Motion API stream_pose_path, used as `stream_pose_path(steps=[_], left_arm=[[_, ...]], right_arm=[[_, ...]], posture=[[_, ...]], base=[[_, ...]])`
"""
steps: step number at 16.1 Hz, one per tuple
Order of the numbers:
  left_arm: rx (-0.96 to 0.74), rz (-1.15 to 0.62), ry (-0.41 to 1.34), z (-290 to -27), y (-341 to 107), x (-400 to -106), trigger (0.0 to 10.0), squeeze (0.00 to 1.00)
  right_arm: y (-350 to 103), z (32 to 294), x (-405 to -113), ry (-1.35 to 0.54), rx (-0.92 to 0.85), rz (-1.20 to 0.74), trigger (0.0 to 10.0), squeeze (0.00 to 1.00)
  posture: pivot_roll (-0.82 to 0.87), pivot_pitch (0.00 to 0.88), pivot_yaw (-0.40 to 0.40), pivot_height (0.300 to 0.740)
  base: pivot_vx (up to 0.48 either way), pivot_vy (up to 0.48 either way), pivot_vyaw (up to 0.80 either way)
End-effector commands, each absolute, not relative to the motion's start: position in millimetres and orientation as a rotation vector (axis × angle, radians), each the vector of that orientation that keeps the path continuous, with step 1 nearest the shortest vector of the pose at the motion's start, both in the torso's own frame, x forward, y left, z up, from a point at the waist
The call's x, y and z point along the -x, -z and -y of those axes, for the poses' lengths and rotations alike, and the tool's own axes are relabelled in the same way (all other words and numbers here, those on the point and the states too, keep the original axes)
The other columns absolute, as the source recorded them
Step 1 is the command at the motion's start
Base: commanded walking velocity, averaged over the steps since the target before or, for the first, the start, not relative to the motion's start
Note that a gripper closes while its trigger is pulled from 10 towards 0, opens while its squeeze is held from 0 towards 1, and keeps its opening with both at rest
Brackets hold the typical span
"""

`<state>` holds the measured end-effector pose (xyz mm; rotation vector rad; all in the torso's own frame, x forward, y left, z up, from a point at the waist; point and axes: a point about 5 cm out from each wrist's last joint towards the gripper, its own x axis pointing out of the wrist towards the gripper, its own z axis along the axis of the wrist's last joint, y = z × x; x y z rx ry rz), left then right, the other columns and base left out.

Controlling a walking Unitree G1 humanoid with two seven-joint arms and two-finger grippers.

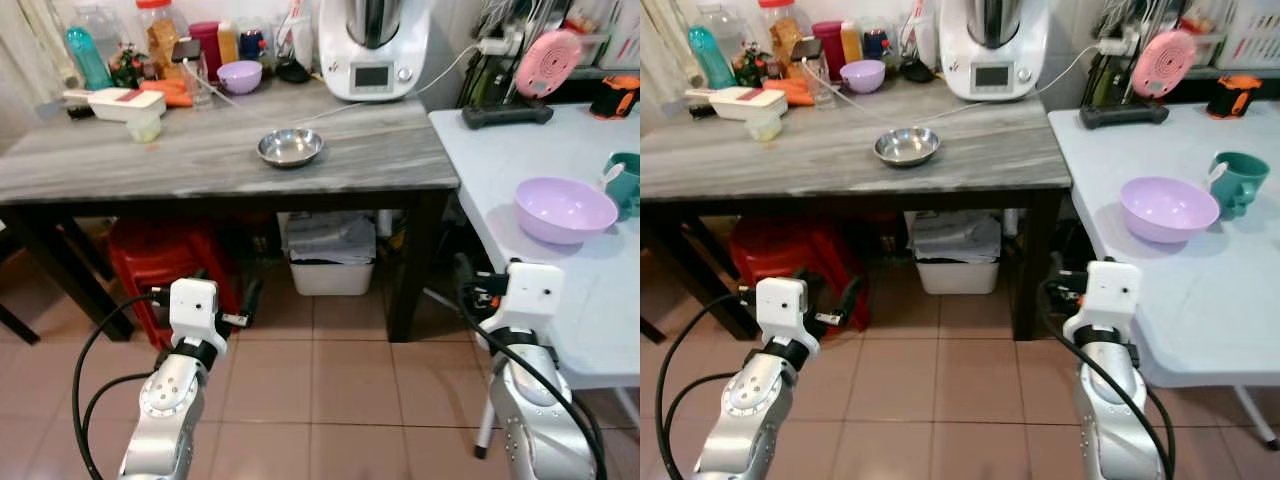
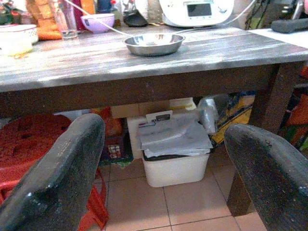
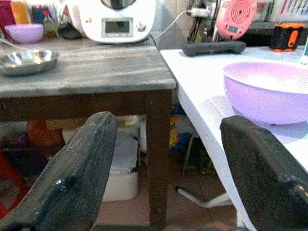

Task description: Setting the table

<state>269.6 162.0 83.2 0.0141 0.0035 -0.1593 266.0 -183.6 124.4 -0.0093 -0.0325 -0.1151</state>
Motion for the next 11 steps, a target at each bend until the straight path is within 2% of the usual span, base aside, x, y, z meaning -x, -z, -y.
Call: stream_pose_path(steps=[1, 11], left_arm=[[-0.025, 0.0, 0.153, -166.6, -85.0, -270.0, 10.0, 0.0], [-0.019, -0.001, 0.169, -162.3, -84.4, -270.5, 10.0, 0.0]], right_arm=[[-125.0, 177.8, -268.4, 0.101, 0.002, 0.035, 10.0, 0.0], [-126.3, 181.1, -269.1, 0.109, 0.009, 0.039, 10.0, 0.0]], posture=[[-0.07, 0.0, 0.062, 0.74], [-0.07, 0.0, 0.058, 0.74]], base=[[0.0, -0.405, 0.0], [0.0, -0.411, 0.0]])
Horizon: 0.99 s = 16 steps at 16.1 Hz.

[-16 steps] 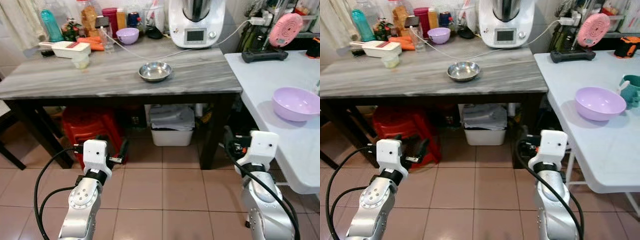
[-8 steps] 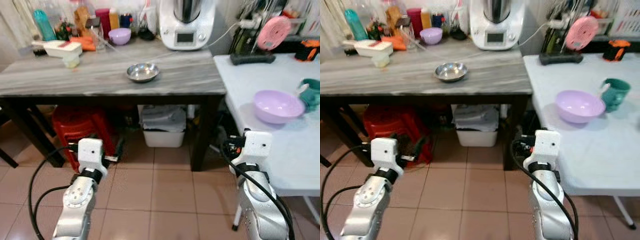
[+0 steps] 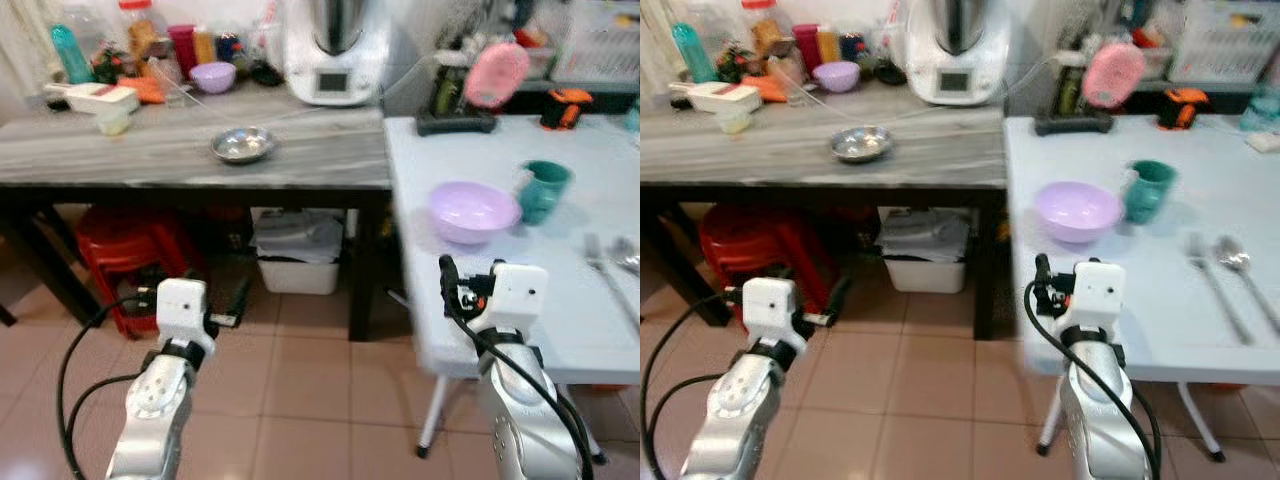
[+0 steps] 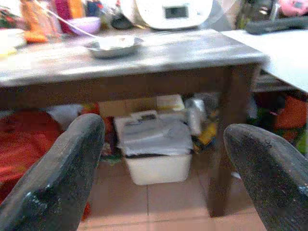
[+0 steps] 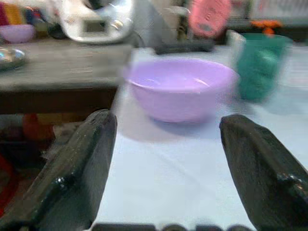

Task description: Setting the table

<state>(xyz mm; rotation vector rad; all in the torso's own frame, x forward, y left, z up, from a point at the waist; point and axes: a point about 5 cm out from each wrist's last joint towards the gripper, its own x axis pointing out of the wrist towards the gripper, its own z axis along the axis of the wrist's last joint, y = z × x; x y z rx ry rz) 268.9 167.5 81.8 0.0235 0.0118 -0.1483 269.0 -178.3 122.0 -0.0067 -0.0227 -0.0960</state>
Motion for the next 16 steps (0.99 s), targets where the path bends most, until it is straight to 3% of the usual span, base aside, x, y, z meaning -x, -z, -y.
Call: stream_pose_path(steps=[1, 5, 16], left_arm=[[-0.019, -0.002, 0.171, -162, -84, -270, 10.0, 0.0], [-0.016, -0.004, 0.177, -160, -84, -270, 10.0, 0.0], [0.058, 0.025, 0.294, -148, -89, -267, 10.0, 0.0]], right_arm=[[-126, 181, -269, 0.108, 0.009, 0.04, 10.0, 0.0], [-127, 179, -269, 0.107, 0.006, 0.045, 10.0, 0.0], [-129, 180, -270, 0.108, 0.026, 0.054, 10.0, 0.0]], posture=[[-0.07, 0.0, 0.059, 0.74], [-0.07, 0.0, 0.06, 0.74], [-0.08, 0.0, 0.063, 0.74]], base=[[0.0, -0.401, 0.0], [0.0, -0.403, 0.0], [0.0, 0.0, 0.12]])
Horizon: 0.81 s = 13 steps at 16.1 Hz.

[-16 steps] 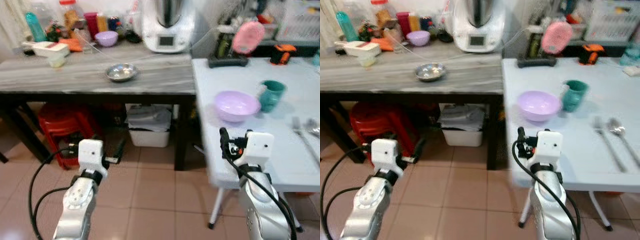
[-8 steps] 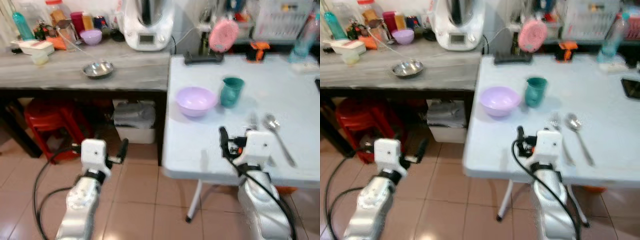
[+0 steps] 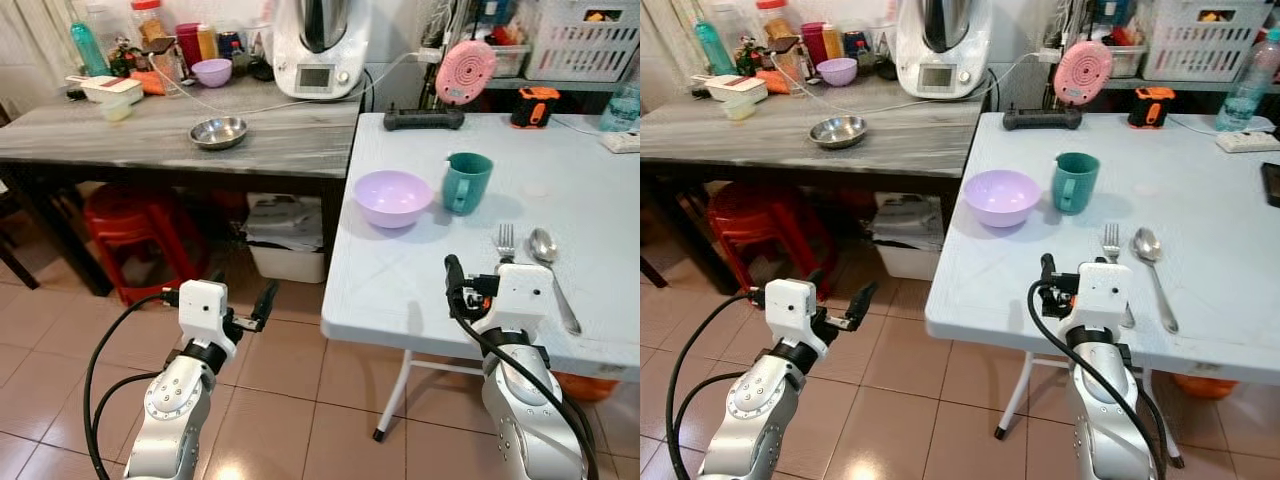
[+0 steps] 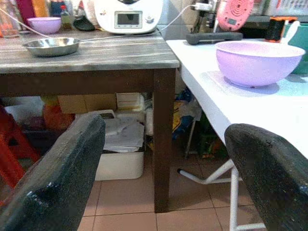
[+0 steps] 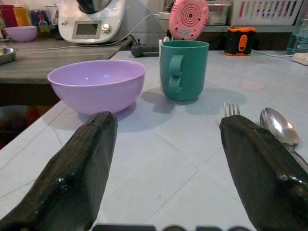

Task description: Setting the table

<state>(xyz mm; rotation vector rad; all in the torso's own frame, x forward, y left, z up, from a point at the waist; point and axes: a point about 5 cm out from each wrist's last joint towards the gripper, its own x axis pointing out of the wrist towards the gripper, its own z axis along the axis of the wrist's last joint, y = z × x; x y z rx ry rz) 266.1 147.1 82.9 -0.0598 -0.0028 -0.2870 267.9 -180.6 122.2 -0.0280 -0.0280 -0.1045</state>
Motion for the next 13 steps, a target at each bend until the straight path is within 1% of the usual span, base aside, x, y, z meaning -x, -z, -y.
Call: stream_pose_path(steps=[1, 13], left_arm=[[0.063, 0.026, 0.301, -147, -89, -266, 10.0, 0.0], [0.091, 0.025, 0.334, -142, -88, -266, 10.0, 0.0]], right_arm=[[-129, 180, -270, 0.108, 0.027, 0.055, 10.0, 0.0], [-141, 182, -279, 0.089, 0.114, 0.106, 10.0, 0.0]], posture=[[-0.08, 0.0, 0.062, 0.74], [-0.08, 0.0, 0.056, 0.74]], base=[[0.0, 0.0, 0.0], [0.27, 0.0, 0.0]])
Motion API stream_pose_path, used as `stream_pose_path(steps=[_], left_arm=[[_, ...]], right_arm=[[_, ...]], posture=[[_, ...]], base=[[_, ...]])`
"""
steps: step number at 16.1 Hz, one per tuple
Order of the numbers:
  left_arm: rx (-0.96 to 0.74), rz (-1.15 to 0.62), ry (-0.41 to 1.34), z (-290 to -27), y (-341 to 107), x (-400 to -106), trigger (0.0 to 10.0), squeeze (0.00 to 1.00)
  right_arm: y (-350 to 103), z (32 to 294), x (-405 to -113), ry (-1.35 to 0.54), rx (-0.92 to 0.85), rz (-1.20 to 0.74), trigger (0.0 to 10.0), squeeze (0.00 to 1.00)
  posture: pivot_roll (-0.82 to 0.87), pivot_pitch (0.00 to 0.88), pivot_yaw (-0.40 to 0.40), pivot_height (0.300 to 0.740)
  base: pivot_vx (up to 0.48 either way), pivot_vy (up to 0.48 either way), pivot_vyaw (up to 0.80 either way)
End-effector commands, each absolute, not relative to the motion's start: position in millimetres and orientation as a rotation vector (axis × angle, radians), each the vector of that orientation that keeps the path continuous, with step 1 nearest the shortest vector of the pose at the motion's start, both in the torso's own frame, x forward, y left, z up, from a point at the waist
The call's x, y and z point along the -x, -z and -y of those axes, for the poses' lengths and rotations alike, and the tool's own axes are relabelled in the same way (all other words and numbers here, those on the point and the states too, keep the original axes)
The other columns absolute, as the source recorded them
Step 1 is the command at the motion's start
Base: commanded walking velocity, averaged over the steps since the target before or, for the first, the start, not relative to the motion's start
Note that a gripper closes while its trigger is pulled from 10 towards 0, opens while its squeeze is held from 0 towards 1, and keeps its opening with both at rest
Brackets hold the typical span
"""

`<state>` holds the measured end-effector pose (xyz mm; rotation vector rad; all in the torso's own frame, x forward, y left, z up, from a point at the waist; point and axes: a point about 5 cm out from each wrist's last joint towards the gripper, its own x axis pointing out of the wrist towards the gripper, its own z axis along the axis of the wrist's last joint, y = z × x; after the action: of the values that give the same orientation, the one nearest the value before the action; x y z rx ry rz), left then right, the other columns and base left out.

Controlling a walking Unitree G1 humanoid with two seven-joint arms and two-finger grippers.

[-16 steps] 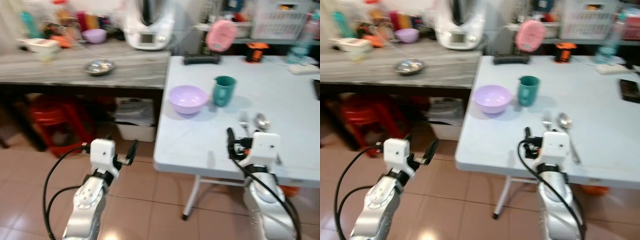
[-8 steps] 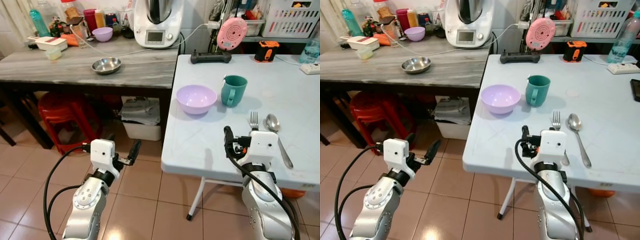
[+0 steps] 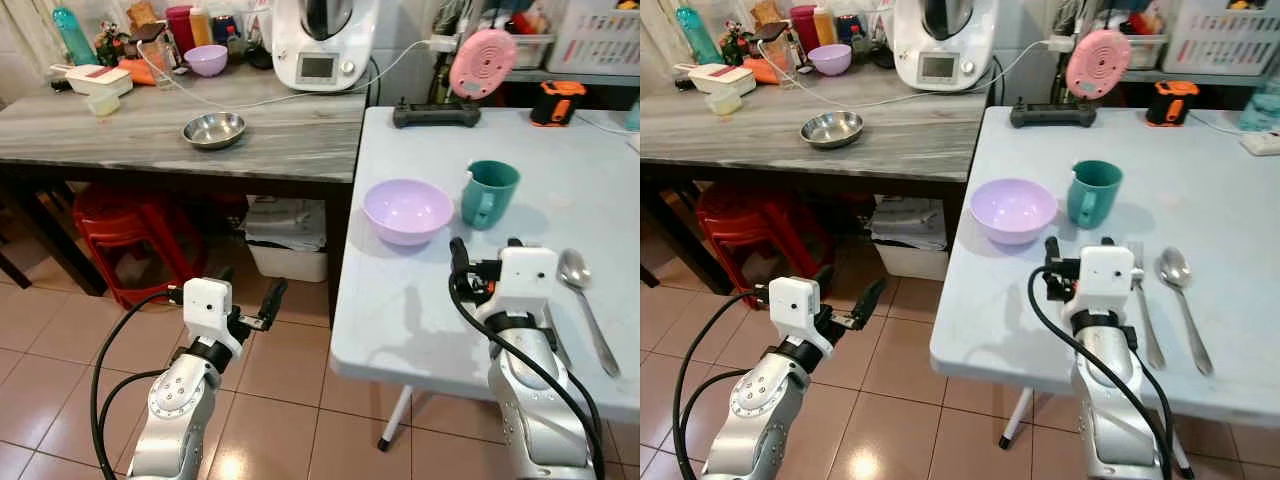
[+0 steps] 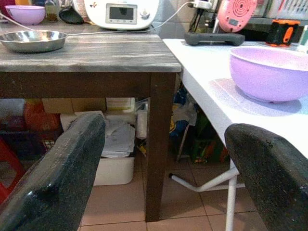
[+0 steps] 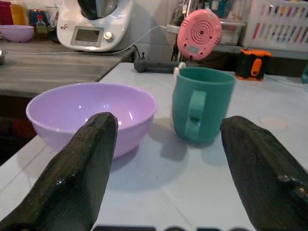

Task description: Setting the table

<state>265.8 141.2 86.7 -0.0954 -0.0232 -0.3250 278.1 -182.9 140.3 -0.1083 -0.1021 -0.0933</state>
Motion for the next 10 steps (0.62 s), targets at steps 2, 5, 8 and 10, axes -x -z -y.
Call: stream_pose_path(steps=[2, 5, 8, 10], left_arm=[[0.094, 0.024, 0.333, -141.2, -88.0, -265.9, 10.0, 0.0], [0.094, 0.02, 0.342, -139.8, -87.3, -265.7, 10.0, 0.0], [0.095, 0.018, 0.345, -139.1, -86.9, -265.5, 10.0, 0.0], [0.096, 0.018, 0.348, -138.7, -86.8, -265.4, 10.0, 0.0]], right_arm=[[-142.2, 180.9, -279.4, 0.081, 0.127, 0.113, 10.0, 0.0], [-142.8, 178.4, -279.8, 0.062, 0.15, 0.117, 10.0, 0.0], [-144.4, 175.0, -279.0, 0.038, 0.187, 0.134, 10.0, 0.0], [-145.8, 174.1, -278.8, 0.036, 0.2, 0.146, 10.0, 0.0]], posture=[[-0.08, 0.0, 0.056, 0.74], [-0.08, 0.0, 0.057, 0.74], [-0.09, 0.0, 0.058, 0.74], [-0.09, 0.0, 0.059, 0.74]], base=[[0.272, 0.0, 0.0], [0.274, 0.0, 0.0], [0.275, 0.0, 0.0], [0.277, 0.0, 0.0]])
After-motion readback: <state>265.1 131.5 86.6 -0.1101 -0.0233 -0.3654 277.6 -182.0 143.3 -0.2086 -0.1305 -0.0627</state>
